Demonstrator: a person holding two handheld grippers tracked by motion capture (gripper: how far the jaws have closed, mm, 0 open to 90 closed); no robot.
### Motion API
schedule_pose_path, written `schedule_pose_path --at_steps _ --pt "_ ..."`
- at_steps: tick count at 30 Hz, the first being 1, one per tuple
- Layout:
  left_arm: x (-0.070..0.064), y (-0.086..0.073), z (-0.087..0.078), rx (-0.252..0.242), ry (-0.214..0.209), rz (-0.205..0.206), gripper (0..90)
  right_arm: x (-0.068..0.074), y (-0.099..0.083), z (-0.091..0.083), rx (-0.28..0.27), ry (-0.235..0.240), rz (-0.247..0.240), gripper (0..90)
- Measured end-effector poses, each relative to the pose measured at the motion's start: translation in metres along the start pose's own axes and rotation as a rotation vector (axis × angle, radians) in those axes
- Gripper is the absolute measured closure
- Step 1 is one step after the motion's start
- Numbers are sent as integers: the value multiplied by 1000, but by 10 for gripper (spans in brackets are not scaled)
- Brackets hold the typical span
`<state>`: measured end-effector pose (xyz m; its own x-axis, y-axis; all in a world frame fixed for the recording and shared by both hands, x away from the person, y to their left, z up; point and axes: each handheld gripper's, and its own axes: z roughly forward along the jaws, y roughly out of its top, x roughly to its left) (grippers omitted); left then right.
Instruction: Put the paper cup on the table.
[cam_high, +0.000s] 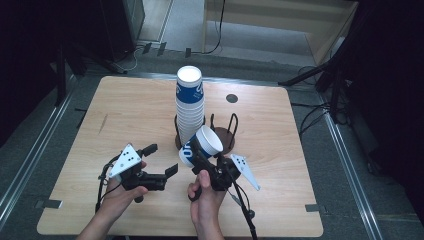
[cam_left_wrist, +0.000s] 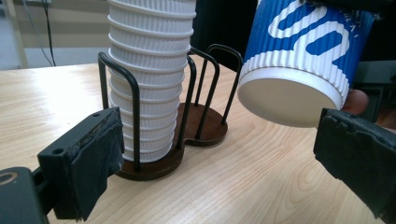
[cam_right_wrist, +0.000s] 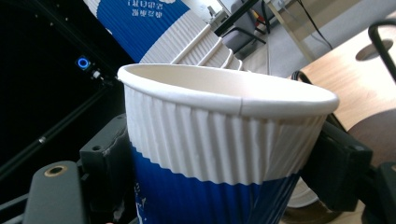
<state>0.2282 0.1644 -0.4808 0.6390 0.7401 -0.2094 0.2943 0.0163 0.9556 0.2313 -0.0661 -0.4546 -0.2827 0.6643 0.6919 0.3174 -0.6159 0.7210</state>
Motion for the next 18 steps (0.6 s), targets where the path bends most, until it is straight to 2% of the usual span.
schedule_pose_path --at_steps 4,6,7,8,13,14,18 --pt "2 -1 -1 12 14 7 25 1 2 0 -5 -23 -84 200" --pt "3 -1 -1 14 15 8 25 1 2 0 -3 -26 -99 200" --pt "4 -2 -1 16 20 4 25 1 3 0 -5 -30 -131 200" --pt "4 -2 -1 16 20 4 25 1 3 0 -5 -30 -131 200" --pt "7 -3 -2 27 26 4 25 0 4 -1 -9 -49 -216 200" --pt "7 -3 -2 27 30 0 25 0 5 -1 -10 -58 -246 200" --pt "9 -5 -2 29 38 5 25 -1 6 0 -15 -63 -284 199"
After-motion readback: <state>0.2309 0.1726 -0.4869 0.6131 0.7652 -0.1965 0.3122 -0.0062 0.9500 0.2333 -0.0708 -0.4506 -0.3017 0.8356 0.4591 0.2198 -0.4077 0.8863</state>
